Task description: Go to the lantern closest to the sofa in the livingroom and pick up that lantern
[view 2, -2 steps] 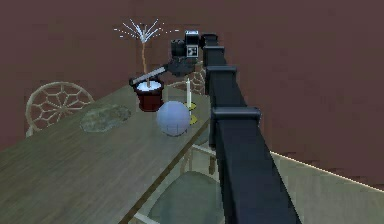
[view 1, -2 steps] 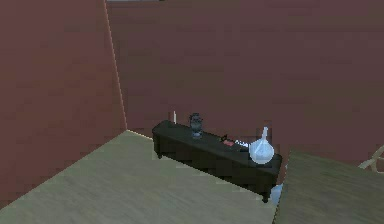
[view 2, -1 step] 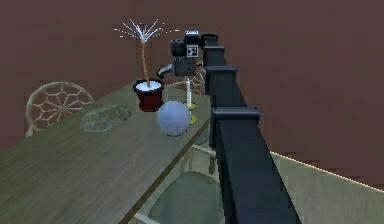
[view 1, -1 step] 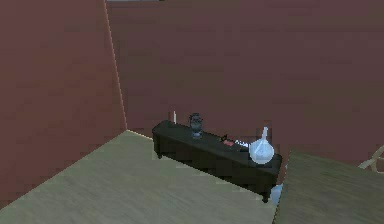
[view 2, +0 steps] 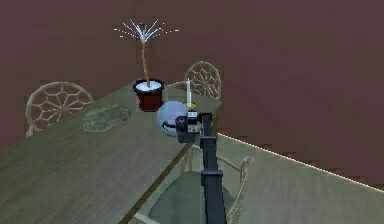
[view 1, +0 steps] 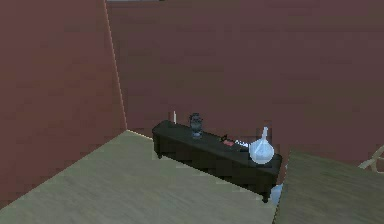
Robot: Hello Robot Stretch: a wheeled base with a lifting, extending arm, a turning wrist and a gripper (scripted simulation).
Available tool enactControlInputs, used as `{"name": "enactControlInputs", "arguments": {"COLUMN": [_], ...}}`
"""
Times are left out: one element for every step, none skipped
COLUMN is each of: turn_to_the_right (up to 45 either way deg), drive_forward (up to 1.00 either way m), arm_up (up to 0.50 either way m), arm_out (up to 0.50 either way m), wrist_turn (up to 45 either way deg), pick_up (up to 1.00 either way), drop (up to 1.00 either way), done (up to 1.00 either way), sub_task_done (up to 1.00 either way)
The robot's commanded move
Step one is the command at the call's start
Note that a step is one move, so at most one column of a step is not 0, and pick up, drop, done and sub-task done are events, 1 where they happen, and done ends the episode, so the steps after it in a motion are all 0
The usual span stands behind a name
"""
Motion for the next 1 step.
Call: {"name": "enactControlInputs", "arguments": {"turn_to_the_right": [0.0], "drive_forward": [0.00], "arm_up": [0.00], "arm_out": [0.00], "wrist_turn": [0.0], "pick_up": [1.00], "drop": [0.00], "done": [0.00], "sub_task_done": [0.00]}}
